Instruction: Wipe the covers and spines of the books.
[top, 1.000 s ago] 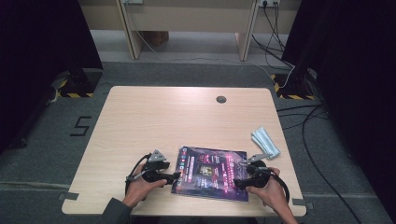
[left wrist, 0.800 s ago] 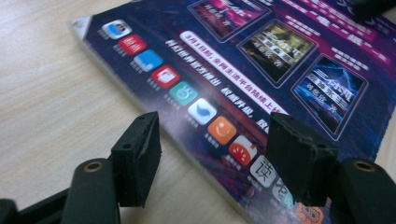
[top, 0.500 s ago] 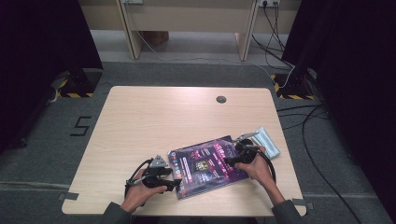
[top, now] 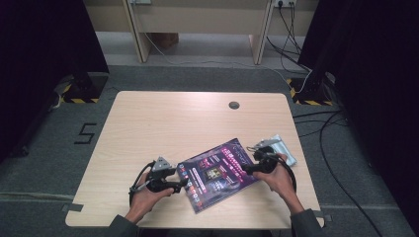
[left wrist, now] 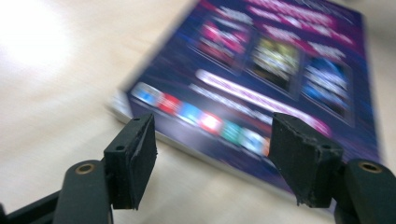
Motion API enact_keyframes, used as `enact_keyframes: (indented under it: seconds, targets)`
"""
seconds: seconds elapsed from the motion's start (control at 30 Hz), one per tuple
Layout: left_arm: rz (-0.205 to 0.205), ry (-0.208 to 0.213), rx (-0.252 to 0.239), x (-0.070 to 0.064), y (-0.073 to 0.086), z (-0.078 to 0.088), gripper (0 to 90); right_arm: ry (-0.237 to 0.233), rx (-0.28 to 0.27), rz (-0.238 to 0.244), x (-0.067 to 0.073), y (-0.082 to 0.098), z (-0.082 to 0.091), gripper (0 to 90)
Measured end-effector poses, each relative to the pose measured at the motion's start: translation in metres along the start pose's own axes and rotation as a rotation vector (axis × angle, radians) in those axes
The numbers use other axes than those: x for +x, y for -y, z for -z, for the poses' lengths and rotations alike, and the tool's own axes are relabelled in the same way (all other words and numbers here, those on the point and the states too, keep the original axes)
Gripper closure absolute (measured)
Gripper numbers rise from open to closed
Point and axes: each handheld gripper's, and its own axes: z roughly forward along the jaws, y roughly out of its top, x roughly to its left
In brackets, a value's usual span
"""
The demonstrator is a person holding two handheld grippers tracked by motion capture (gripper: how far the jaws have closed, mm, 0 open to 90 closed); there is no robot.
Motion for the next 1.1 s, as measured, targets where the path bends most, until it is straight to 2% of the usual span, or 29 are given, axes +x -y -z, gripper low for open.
enact_keyframes:
  seconds: [0.2, 0.3, 0.37, 0.4, 0.5, 0.57, 0.67, 0.87, 1.0, 1.1]
  targets:
    - [0.009, -0.017, -0.004, 0.012, -0.013, -0.016, 29.7, 0.011, 0.044, -0.018, 0.007, 0.039, 0.019, 29.5]
    - [0.006, -0.035, 0.007, 0.021, -0.018, -0.024, 28.7, 0.035, 0.048, -0.003, 0.005, 0.049, 0.023, 28.8]
    - [0.016, -0.038, 0.006, 0.025, -0.018, -0.028, 29.0, 0.04, 0.056, -0.006, 0.006, 0.052, 0.021, 28.8]
    - [0.016, -0.038, 0.006, 0.025, -0.018, -0.028, 30.3, 0.035, 0.064, 0.006, 0.006, 0.052, 0.019, 28.8]
    - [0.001, -0.004, 0.056, 0.028, -0.017, -0.035, 32.0, 0.039, 0.086, 0.021, 0.009, 0.052, 0.01, 28.4]
    - [-0.006, 0.015, 0.054, 0.027, -0.017, -0.035, 36.6, 0.053, 0.085, 0.038, 0.01, 0.05, 0.007, 28.8]
    - [-0.023, 0.016, 0.065, 0.022, -0.015, -0.033, 38.1, 0.047, 0.089, 0.021, 0.008, 0.045, 0.005, 27.7]
    - [-0.023, 0.032, 0.085, 0.017, -0.005, -0.021, 39.9, 0.069, 0.063, 0.007, -0.002, 0.038, -0.002, 28.9]
    - [-0.02, 0.04, 0.107, 0.009, 0.003, -0.011, 41.6, 0.087, 0.049, 0.01, -0.01, 0.029, -0.008, 29.2]
    - [-0.018, 0.063, 0.112, 0.002, 0.011, -0.002, 43.0, 0.1, 0.037, -0.005, -0.015, 0.022, -0.015, 30.0]
